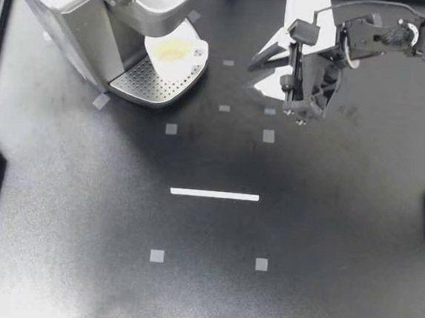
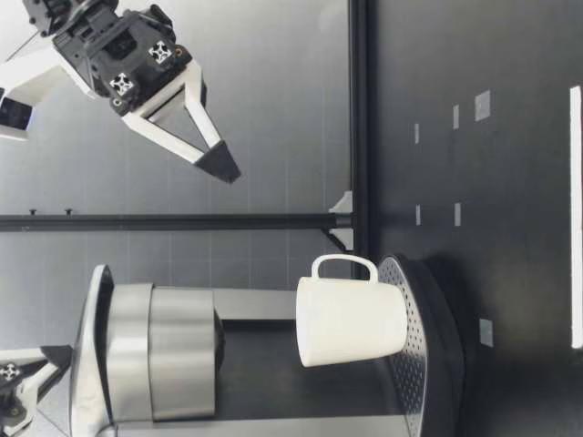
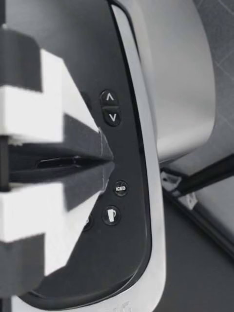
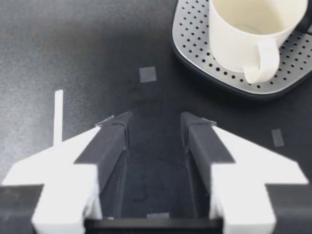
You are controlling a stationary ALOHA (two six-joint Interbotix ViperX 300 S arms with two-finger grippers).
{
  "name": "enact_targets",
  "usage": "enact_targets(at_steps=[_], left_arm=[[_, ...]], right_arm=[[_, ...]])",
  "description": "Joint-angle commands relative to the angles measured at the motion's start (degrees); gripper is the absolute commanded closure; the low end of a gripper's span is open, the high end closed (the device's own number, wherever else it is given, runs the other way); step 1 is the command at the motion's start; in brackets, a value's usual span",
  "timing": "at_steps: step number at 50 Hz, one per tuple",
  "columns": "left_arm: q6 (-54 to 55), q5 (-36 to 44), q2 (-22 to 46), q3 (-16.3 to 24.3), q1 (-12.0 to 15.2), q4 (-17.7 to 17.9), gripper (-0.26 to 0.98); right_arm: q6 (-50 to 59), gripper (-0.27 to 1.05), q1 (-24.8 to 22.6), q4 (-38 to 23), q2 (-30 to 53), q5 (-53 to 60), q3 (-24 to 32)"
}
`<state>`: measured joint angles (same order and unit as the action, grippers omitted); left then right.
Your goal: Place the coffee capsule inside the capsule container, then place the cup onto the center of the cup tray.
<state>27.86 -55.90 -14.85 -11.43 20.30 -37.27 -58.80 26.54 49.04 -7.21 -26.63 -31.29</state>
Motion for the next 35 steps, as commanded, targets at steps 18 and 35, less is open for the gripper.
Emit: enact_targets(at_steps=[18,35], left_arm=[[-2.5,4.4,-1.1,2.8,-2.0,-1.3,0.59],[-2.7,4.4,0.0,2.5,-2.5,-0.4,0.59]], right_arm=[[0.0,0.33,-0.5,0.4,-1.0,1.1,0.5],[0.0,0.33,-0.5,0.4,-0.7,1.2,0.5]])
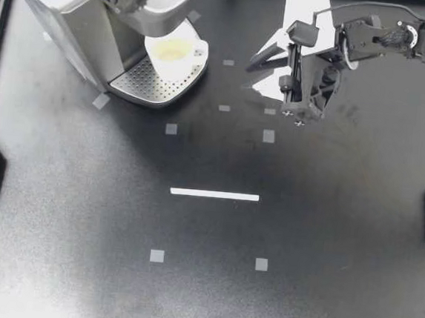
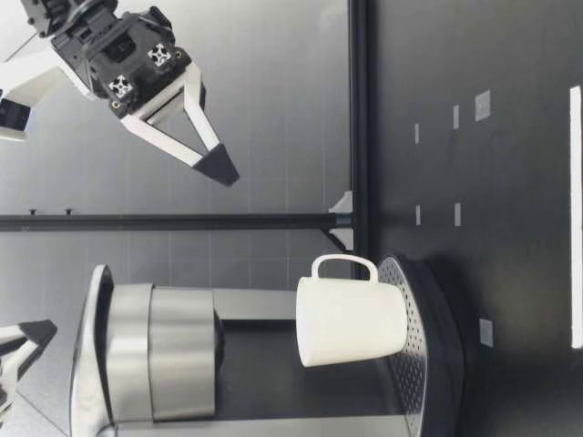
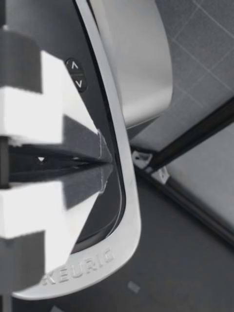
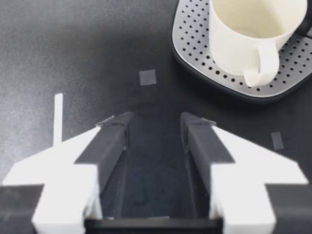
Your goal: Place the coffee capsule inside the capsule container, then place the cup onto the center of the cup tray.
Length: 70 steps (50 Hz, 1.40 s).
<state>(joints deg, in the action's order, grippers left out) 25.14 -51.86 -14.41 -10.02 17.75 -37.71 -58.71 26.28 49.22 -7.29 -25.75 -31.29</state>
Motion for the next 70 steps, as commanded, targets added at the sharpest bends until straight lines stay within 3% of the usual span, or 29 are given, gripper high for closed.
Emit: enact_targets(at_steps=[1,70], left_arm=[[0.0,0.4,-0.4,1.0,0.0,0.0,0.59],[-0.2,-5.8,4.0,-0.4,0.6,-0.3,0.59]], right_arm=[[-0.1,0.33,-0.3,0.2,-0.6,0.4,0.6],[-0.3,0.33,-1.0,0.1,0.1,0.6,0.5]])
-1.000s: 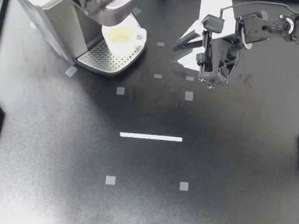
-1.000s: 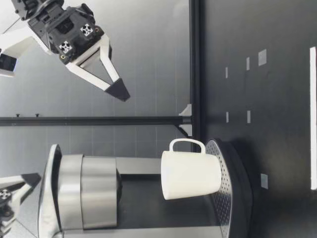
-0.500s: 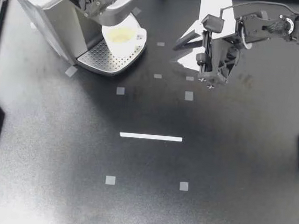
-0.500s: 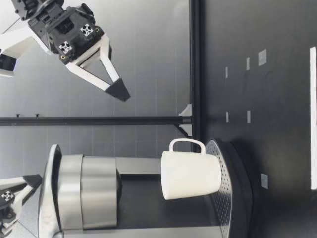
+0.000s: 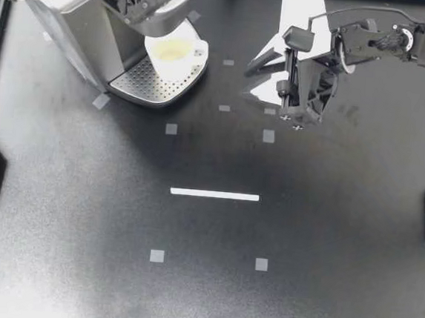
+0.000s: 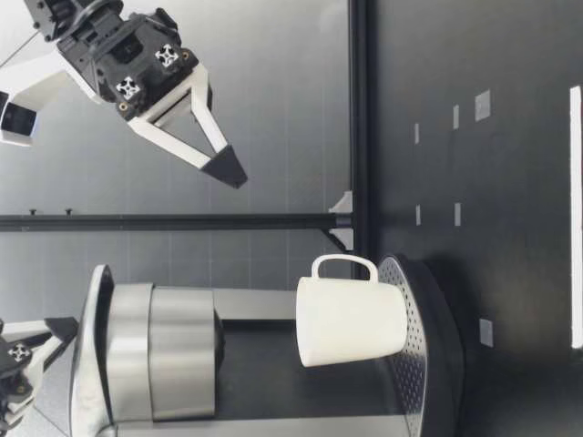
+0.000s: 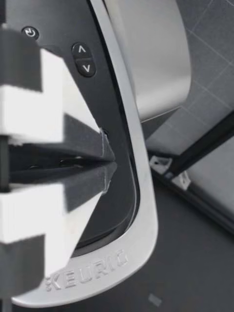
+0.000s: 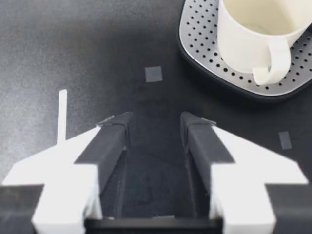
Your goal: Place the coffee capsule inside the capsule container, then place the cup onto the center of the cup tray.
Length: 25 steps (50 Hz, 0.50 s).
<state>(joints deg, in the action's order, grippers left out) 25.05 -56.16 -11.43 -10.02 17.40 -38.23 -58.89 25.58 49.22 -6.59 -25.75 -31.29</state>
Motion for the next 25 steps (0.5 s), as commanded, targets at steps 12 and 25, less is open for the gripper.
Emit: enact_targets(at_steps=[12,25], left_arm=[[-0.1,0.3,-0.6,0.4,1.0,0.0,0.59],[0.4,13.7,-5.7,-2.2,0.4,0.4,0.59]], right_arm=[[-0.4,0.33,-0.3,0.2,-0.6,0.3,0.5],[-0.3,0.34,-0.3,1.3,-1.8,0.1,0.4]])
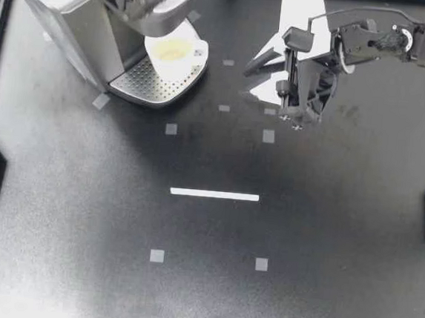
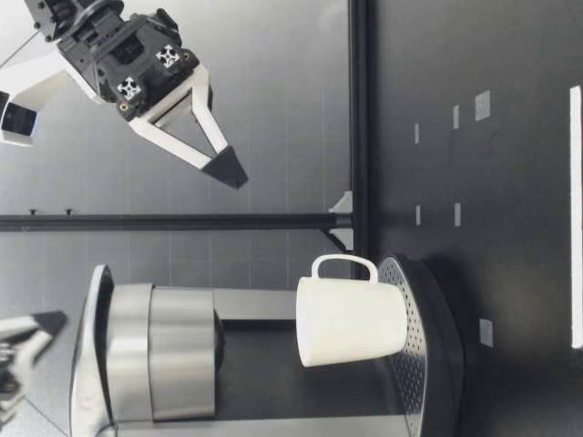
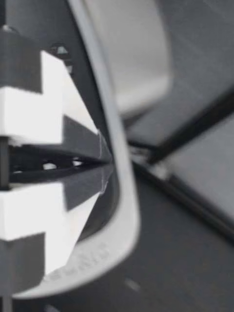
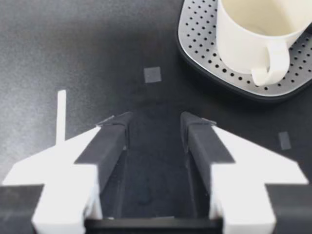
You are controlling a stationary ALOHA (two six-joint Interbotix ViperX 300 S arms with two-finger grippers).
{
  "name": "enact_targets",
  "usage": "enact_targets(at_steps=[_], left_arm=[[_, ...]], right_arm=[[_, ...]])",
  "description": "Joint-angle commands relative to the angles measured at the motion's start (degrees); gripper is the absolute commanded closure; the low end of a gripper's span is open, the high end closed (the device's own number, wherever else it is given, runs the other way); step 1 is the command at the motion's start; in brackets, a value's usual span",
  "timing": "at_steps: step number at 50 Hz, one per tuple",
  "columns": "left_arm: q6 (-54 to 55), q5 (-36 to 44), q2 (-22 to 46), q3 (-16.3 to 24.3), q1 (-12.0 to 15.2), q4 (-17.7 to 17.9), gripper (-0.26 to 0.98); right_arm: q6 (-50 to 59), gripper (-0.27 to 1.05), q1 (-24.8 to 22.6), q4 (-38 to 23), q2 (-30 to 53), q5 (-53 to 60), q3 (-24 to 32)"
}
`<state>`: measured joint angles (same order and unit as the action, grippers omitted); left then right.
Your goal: Place the coffee capsule inside the capsule container, then place the cup onto the center of the cup tray.
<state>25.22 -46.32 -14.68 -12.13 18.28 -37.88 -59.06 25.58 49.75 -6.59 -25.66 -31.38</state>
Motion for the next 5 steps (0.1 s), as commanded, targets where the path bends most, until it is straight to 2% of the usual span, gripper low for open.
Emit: enact_targets(at_steps=[1,5], left_arm=[[0.2,5.1,-2.8,-0.5,-0.7,0.1,0.59],[0.5,10.3,-4.7,-2.8,-2.0,0.3,0.59]], right_arm=[[-0.1,0.34,-0.3,1.1,-1.9,0.0,0.6],[-0.2,0.34,-0.4,2.3,-3.3,0.1,0.0]])
